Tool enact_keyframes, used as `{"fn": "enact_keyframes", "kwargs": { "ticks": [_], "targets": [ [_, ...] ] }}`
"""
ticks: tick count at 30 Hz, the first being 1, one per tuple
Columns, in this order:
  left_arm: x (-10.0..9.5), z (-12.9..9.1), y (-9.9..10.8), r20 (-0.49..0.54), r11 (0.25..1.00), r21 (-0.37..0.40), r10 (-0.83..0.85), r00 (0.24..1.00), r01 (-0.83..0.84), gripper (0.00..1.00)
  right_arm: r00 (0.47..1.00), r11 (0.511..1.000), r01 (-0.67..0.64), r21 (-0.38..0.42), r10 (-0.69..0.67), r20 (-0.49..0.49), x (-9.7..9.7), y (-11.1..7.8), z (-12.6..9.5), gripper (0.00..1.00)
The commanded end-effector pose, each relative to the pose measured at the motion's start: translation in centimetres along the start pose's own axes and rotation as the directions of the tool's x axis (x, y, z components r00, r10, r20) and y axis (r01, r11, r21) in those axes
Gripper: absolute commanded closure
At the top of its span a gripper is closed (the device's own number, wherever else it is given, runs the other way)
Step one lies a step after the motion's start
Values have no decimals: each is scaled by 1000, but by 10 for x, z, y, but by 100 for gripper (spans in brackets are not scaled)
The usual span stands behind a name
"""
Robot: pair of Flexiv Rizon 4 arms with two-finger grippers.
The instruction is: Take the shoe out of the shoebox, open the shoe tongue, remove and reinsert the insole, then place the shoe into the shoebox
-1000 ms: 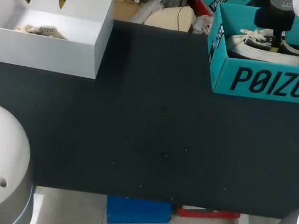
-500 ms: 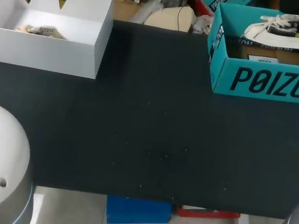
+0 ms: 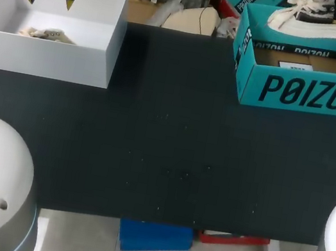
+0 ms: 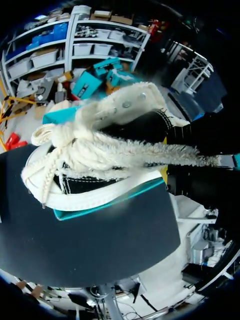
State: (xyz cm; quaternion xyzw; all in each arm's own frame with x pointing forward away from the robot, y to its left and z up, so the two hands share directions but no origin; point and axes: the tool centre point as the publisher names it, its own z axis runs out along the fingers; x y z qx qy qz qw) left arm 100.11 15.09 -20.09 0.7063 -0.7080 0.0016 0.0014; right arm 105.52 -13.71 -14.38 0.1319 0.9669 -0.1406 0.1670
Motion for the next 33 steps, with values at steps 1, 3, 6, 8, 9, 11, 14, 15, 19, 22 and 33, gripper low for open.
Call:
{"fn": "enact_keyframes", "kwargs": {
  "ticks": [1,3,6,8,9,11,14,15,19,22,33],
  "targets": [
    [0,-1,0,2,1000,-1,-1,1000,1,0,966,999,-15,52,1,260,58,38,-137,100],
    [0,-1,0,2,1000,-1,-1,1000,1,0,962,998,-25,51,11,272,76,57,-155,100],
    [0,-1,0,2,1000,-1,-1,1000,1,0,959,998,-37,41,24,284,105,89,-177,100],
    [0,-1,0,2,1000,-1,-1,1000,1,0,956,999,-44,20,36,290,124,113,-187,100],
    [0,-1,0,2,1000,-1,-1,1000,1,0,957,999,-46,5,42,288,134,126,-191,100],
    [0,-1,0,2,1000,-1,-1,1000,1,0,959,998,-49,-29,55,278,153,151,-198,100],
    [0,-1,0,2,1000,-1,-1,1000,1,0,962,995,-55,-77,74,263,180,183,-203,100],
    [0,-1,0,2,1000,-1,-1,1000,1,0,961,993,-69,-94,92,259,190,192,-204,100],
    [0,-1,0,2,1000,-1,-1,1000,1,0,965,988,-116,-104,136,224,226,222,-199,100],
    [0,-1,0,2,1000,-1,-1,1000,1,0,964,984,-146,-104,165,210,250,242,-188,100],
    [0,-1,0,2,1000,-1,-1,1000,1,0,958,960,-235,-152,256,131,319,289,-101,100]
  ]
}}
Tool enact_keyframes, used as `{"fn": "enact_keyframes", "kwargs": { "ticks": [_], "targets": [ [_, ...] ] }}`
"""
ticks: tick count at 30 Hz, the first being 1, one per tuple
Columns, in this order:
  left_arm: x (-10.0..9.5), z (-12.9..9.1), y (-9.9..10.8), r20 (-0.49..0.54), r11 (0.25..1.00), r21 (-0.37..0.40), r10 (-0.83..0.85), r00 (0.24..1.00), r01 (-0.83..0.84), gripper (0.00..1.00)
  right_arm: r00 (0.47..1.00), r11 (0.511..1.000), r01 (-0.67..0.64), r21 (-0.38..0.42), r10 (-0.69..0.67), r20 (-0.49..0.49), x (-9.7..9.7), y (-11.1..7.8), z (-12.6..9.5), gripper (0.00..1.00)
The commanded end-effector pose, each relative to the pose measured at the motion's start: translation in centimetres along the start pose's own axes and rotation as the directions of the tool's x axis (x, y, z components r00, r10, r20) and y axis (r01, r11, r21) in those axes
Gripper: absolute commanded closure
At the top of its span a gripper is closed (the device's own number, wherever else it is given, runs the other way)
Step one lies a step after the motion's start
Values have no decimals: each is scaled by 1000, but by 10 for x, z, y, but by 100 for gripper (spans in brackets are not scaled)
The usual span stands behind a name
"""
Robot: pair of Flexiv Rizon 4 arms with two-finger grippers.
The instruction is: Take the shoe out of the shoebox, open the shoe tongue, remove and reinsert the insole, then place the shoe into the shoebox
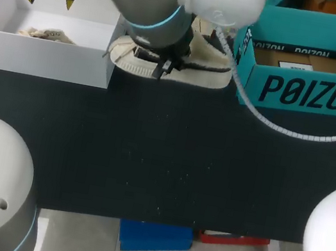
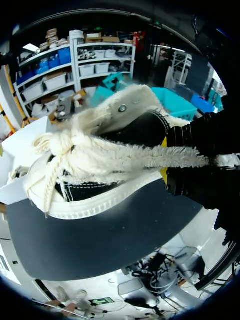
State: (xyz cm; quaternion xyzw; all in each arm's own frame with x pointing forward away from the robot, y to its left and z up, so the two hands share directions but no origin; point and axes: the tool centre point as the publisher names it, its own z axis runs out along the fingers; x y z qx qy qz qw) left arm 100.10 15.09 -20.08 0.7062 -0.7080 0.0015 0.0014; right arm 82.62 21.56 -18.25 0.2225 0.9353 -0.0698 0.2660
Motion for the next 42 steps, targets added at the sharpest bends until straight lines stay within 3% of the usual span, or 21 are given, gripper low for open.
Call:
{"fn": "enact_keyframes", "kwargs": {
  "ticks": [1,9,14,27,39,41,42],
  "targets": [
    [0,0,0,2,1000,-1,-1,1000,1,0,1000,1000,-8,-4,7,-25,42,11,47,100],
    [0,0,0,2,1000,-1,-1,1000,1,0,998,1000,-9,-20,8,-69,97,7,97,100],
    [0,0,0,2,1000,-1,-1,1000,1,0,997,998,55,14,-54,-61,117,1,124,100],
    [0,0,0,2,1000,-1,-1,1000,1,0,999,998,46,53,-46,2,121,-14,164,100],
    [0,0,0,2,1000,-1,-1,1000,1,0,997,997,75,14,-75,8,131,-25,163,100],
    [0,0,0,2,1000,-1,-1,1000,1,0,997,997,76,-1,-76,-5,132,-28,161,52],
    [0,0,0,2,1000,-1,-1,1000,1,0,996,996,87,-5,-87,-19,131,-31,158,0]
  ]
}}
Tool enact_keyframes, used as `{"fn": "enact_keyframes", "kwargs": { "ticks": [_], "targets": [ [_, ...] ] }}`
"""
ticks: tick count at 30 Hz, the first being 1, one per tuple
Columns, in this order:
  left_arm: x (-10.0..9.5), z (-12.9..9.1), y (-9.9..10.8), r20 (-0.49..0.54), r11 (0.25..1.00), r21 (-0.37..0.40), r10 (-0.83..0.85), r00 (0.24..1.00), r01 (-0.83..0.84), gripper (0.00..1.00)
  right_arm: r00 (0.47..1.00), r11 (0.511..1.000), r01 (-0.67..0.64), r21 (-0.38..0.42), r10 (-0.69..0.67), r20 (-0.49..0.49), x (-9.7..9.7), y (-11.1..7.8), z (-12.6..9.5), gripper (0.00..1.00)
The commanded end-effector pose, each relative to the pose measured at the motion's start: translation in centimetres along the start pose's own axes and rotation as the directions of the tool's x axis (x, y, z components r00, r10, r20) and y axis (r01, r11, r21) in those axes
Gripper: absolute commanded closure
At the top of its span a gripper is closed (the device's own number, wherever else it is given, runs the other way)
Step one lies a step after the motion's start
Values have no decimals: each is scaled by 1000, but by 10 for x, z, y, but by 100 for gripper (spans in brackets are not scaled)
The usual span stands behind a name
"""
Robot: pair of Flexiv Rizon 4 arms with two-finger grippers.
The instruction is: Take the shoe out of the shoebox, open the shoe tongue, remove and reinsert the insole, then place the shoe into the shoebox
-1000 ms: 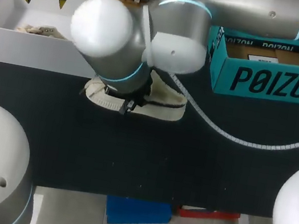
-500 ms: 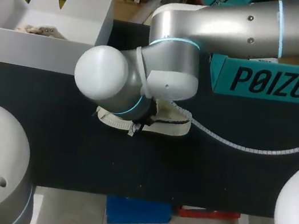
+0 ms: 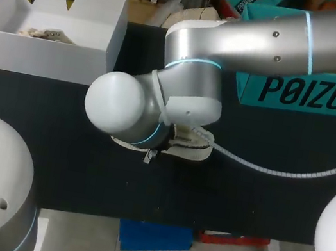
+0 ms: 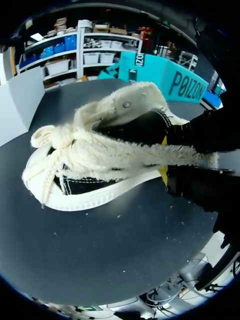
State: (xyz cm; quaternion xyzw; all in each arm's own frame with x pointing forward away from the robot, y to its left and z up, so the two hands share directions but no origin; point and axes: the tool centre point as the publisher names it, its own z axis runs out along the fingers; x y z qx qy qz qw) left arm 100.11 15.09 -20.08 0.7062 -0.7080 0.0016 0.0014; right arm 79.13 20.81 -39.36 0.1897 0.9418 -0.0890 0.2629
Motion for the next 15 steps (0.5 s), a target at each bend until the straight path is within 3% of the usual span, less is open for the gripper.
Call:
{"fn": "enact_keyframes", "kwargs": {
  "ticks": [1,6,10,15],
  "targets": [
    [0,0,0,2,1000,-1,-1,1000,1,0,1000,999,14,-37,-15,-28,-4,-13,-10,0],
    [0,0,0,2,1000,-1,-1,1000,1,0,989,993,70,-90,-81,-124,-23,-29,-34,0],
    [0,0,0,2,1000,-1,-1,1000,1,0,979,981,114,-157,-138,-150,-52,-46,-60,0],
    [0,0,0,2,1000,-1,-1,1000,1,0,958,946,149,-290,-210,-194,-85,-64,-81,0]
  ]
}}
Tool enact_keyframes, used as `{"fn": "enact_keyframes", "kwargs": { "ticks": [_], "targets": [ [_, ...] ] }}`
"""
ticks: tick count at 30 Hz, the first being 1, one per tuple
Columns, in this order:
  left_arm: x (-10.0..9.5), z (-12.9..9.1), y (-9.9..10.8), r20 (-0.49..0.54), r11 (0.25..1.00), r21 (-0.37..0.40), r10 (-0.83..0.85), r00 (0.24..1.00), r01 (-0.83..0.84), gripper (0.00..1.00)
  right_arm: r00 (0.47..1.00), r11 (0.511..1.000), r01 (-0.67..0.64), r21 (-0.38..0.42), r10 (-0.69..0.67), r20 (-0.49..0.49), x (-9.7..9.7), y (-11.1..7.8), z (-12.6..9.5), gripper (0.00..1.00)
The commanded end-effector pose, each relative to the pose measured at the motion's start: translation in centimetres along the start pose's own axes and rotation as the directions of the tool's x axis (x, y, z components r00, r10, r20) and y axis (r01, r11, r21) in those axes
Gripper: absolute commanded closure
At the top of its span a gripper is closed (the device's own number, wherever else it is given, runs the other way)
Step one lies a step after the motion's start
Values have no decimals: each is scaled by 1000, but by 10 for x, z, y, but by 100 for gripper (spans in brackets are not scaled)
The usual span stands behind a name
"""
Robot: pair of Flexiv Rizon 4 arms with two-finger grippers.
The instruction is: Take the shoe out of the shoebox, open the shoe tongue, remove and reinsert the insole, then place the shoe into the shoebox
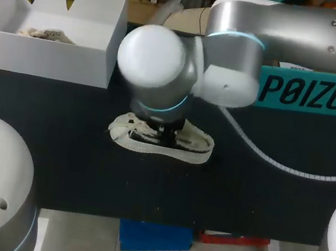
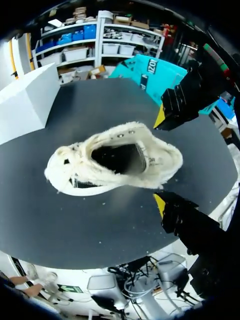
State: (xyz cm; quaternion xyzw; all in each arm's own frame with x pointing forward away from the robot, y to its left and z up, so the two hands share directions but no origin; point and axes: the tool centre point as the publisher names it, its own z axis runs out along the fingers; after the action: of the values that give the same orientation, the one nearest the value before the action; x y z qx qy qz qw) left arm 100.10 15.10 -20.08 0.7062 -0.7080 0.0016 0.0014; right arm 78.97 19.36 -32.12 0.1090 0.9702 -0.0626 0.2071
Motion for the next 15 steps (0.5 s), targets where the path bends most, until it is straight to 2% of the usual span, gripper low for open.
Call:
{"fn": "enact_keyframes", "kwargs": {
  "ticks": [1,5,9,15],
  "targets": [
    [0,0,0,2,1000,-1,-1,1000,1,0,994,968,35,-249,-59,-89,-38,-53,-34,0],
    [0,0,0,2,1000,-1,-1,1000,1,0,985,907,52,-417,-115,-128,-53,-70,-42,0],
    [0,0,0,2,1000,-1,-1,1000,1,0,985,825,18,-565,-111,-130,-69,-89,-49,0],
    [0,0,0,2,1000,-1,-1,1000,1,0,985,825,18,-565,-111,-130,-69,-89,-49,0]
  ]
}}
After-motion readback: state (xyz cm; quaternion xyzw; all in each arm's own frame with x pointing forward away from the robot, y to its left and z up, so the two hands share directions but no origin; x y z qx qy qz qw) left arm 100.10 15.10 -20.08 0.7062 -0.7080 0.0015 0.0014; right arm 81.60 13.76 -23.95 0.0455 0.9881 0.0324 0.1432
